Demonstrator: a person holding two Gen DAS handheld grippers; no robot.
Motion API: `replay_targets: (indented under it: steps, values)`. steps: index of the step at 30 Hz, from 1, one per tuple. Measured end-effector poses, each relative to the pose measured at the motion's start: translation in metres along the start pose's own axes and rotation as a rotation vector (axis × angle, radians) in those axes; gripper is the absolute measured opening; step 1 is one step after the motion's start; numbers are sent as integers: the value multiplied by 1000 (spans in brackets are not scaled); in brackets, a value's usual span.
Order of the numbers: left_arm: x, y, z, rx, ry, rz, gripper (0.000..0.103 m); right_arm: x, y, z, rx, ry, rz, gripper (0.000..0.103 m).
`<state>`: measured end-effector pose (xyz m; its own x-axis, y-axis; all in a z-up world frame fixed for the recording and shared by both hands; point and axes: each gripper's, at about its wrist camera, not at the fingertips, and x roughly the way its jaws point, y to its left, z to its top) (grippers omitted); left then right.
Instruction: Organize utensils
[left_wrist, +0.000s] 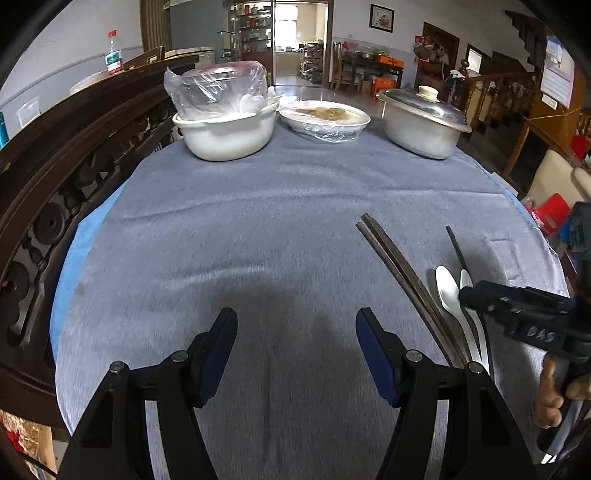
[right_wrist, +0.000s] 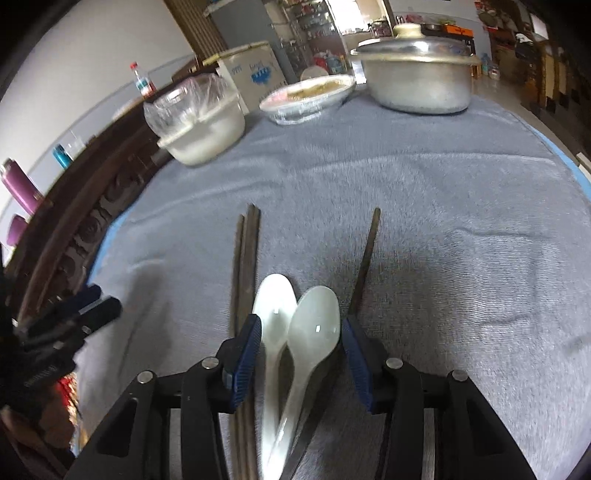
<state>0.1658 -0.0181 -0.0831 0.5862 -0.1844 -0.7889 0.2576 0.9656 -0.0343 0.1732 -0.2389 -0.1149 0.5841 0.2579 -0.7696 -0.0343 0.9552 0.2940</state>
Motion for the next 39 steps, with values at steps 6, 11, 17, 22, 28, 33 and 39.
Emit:
replay_targets:
  steps: [6,11,17,22,28,33,39]
  values:
    - [4,-3,5,28,-8,-33,67,9,2,-1,-73,17,-70,28]
    - [11,-22,14,90,-13,-92,61,2,-7,-5,-39,8,-67,11]
    - [25,-64,30,203,5,-222,47,-21,-25,-12,49,-54,-29,11]
    - [43,-90,39,253,56,-330,47,-34,-45,-17,128,-85,17,11]
    - [70,-103,42,262,136,-384,40,-41,-51,-20,145,-115,32,11]
    - [79,-109,37,279,177,-383,11,-42,-53,-17,129,-122,-27,11]
    - [84,-120,35,301,179,-382,8,-42,-48,-14,80,-125,-107,11]
